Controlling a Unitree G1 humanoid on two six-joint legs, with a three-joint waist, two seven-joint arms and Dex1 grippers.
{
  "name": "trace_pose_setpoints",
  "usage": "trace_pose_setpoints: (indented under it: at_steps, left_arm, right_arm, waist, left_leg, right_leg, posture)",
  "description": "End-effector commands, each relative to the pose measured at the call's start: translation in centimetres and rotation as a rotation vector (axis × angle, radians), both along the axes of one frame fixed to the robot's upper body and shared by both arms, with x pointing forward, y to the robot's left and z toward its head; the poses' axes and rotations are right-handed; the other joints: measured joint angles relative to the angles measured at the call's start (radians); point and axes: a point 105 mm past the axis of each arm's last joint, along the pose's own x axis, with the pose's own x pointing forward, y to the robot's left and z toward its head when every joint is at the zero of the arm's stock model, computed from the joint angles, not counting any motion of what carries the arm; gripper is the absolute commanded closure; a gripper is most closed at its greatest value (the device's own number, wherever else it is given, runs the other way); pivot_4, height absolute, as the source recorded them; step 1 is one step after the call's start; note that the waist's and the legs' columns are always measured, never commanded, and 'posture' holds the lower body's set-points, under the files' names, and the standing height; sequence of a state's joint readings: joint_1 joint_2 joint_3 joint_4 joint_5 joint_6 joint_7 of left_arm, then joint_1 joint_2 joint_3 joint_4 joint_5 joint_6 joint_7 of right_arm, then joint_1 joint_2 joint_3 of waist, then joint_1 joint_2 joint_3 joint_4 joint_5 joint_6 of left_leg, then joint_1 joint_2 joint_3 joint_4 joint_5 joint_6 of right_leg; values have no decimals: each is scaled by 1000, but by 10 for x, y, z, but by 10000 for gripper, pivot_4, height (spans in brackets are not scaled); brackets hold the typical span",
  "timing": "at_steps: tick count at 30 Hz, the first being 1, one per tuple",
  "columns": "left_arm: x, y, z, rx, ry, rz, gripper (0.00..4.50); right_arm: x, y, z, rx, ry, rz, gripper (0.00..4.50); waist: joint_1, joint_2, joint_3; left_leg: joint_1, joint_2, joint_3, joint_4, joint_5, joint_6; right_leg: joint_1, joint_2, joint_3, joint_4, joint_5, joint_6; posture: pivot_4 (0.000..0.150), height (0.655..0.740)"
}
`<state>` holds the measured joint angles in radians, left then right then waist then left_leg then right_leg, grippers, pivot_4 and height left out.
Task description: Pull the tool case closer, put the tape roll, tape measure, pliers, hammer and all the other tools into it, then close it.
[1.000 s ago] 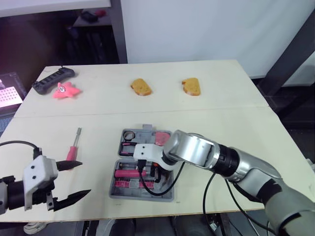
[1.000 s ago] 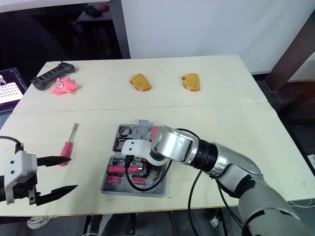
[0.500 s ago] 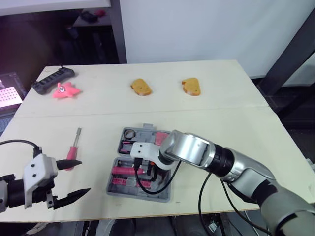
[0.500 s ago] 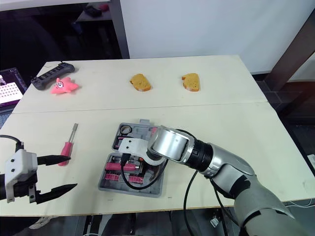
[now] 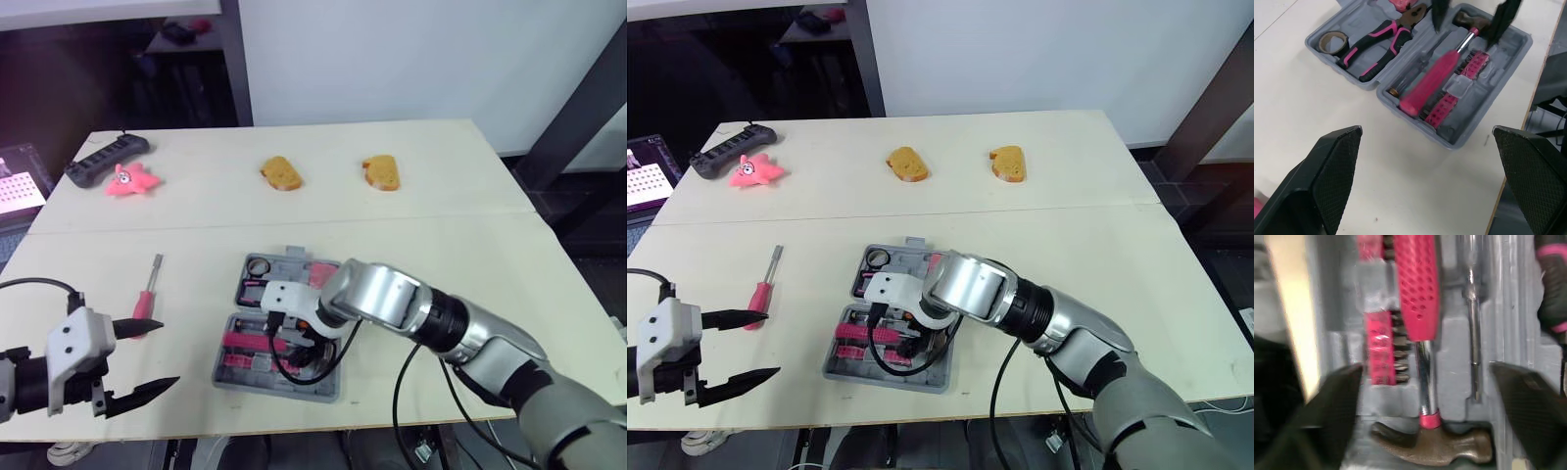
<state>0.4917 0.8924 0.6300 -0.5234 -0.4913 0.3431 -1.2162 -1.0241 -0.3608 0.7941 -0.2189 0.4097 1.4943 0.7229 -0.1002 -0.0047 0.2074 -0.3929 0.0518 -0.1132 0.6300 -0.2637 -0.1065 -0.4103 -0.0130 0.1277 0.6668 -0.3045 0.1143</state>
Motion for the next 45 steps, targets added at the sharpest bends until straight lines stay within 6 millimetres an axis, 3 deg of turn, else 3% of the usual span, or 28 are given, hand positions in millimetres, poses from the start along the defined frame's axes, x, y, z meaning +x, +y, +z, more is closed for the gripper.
trace_pose_setpoints:
  at_steps: [1, 5, 7, 8, 11, 17, 27, 38, 42, 45]
  left_arm:
    - [1, 0, 3, -2, -7, -11, 0]
    - [3, 3, 5, -3, -11, -21, 0]
    - [3, 4, 6, -18, -3, -27, 0]
    - [2, 4, 7, -33, 10, -31, 0]
    - [1, 5, 9, -53, 24, -38, 0]
    - [1, 6, 9, -39, 17, -41, 0]
    - [0, 11, 9, -9, 12, -30, 0]
    - [7, 10, 8, 5, -1, -39, 0]
    - [5, 10, 7, 7, -1, -41, 0]
    - [3, 9, 6, 6, 0, -42, 0]
  right_arm:
    - [-5, 5, 41, 162, -68, 92, 226]
    - [2, 12, 62, 434, -209, 178, 226]
    - [3, 10, 49, 429, -232, 243, 226]
    - [1, 8, 40, 428, -190, 246, 2657]
    - [0, 10, 23, 447, -164, 270, 13194]
    - [0, 20, -10, 422, -174, 313, 44512]
    - [5, 9, -57, 337, -110, 253, 44512]
    - [10, -1, -82, 294, 0, 101, 44512]
    - [7, -2, -79, 327, 22, 98, 44512]
    - [9, 11, -49, 460, -18, 136, 44512]
  waist:
    - [2, 0, 0]
    - [3, -2, -1]
    - [2, -2, -1]
    - [1, -2, -1]
    - [0, -2, -1]
    - [0, -2, -1]
    - [0, -3, -1]
    - [2, -5, -3]
    - [5, -5, -3]
    - [6, -5, -3]
  left_leg:
    - [0, 0, 0, 0, 0, 0]
    - [0, 0, 0, -2, 0, 0]
    - [0, 0, 0, -2, 0, 0]
    - [0, 0, 0, -2, 0, 0]
    - [0, 0, 0, -1, 0, 0]
    - [0, 0, 0, -1, 0, 0]
    - [2, 0, 0, 0, 0, 0]
    - [3, 0, -1, 0, 0, 0]
    - [4, 0, -1, 0, 0, 0]
    - [3, 0, -1, 1, 0, 0]
  right_leg:
    - [0, 0, 0, 0, 0, 0]
    - [0, 0, -1, -1, 0, 0]
    - [0, 0, -1, -1, 0, 0]
    - [0, 0, -1, -1, 0, 0]
    - [0, 0, 0, -1, 0, 0]
    - [0, 0, 0, 0, 0, 0]
    - [2, 0, 0, 0, 0, 0]
    - [4, 1, 0, 0, 0, 0]
    - [5, 0, 0, 0, 0, 0]
    - [5, 0, 0, 0, 0, 0]
  posture:
    - [1500, 7400]
    - [1500, 7400]
    - [1500, 7400]
    - [1500, 7400]
    - [1500, 7400]
    - [1500, 7400]
    - [1500, 7400]
    - [1500, 7400]
    - [1500, 7400]
    - [1500, 7400]
